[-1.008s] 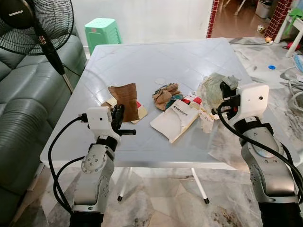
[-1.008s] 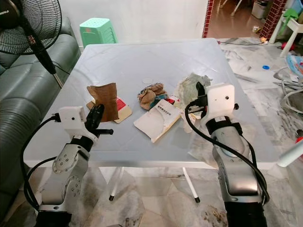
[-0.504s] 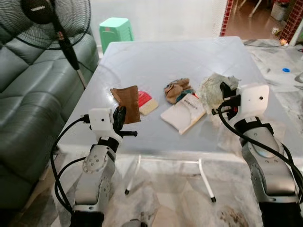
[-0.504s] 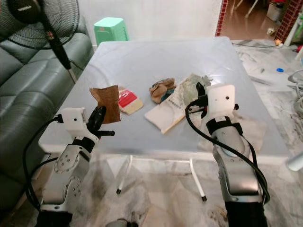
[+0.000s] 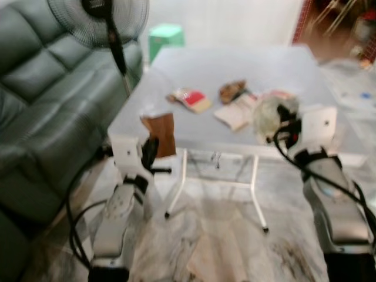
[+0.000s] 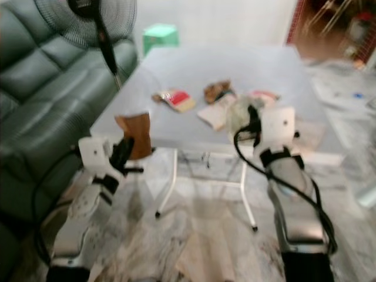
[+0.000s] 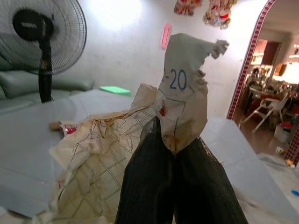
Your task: Picking trash to rubbish bin
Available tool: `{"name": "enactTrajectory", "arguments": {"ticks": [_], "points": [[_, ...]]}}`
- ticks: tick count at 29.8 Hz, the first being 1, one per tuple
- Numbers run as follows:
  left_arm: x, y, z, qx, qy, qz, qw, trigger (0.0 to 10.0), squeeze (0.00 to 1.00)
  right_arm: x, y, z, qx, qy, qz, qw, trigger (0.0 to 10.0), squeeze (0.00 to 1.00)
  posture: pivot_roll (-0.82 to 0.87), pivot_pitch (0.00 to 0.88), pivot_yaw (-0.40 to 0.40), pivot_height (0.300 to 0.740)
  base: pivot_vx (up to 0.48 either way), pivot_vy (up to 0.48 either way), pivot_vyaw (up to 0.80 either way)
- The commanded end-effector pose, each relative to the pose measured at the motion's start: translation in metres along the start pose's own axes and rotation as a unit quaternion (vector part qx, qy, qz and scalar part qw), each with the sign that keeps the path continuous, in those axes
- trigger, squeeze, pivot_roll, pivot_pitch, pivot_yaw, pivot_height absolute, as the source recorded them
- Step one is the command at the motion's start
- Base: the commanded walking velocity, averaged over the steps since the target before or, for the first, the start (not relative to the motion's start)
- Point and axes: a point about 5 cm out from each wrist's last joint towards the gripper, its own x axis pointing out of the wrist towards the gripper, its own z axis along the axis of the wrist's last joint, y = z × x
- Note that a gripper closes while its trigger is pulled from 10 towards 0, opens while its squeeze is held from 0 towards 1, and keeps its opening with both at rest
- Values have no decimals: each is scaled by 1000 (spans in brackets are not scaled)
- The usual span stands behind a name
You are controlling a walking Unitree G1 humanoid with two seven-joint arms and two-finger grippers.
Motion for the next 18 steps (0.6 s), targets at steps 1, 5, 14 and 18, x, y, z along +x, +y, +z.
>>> {"name": "enactTrajectory", "arguments": {"ticks": [1,5,14,18], "points": [[-1,0,2,-1,-3,-5,1000,1608,0,1,-2,2,-2,-1,-3,1000,0,0,-68,0,65,740,0,0,0],[-1,-1,2,-1,0,-9,1000,1137,0,1,-4,1,-3,0,-5,1000,824,0,-70,0,67,740,0,0,0],[1,-2,2,-6,-2,-15,1000,0,0,-2,-7,-4,-10,20,-10,1000,10000,0,-78,0,70,740,0,0,-238],[2,-2,2,-5,-3,-16,1000,0,0,-3,-9,-4,-11,22,-13,1000,10000,0,-82,0,69,740,0,0,-800]]}}
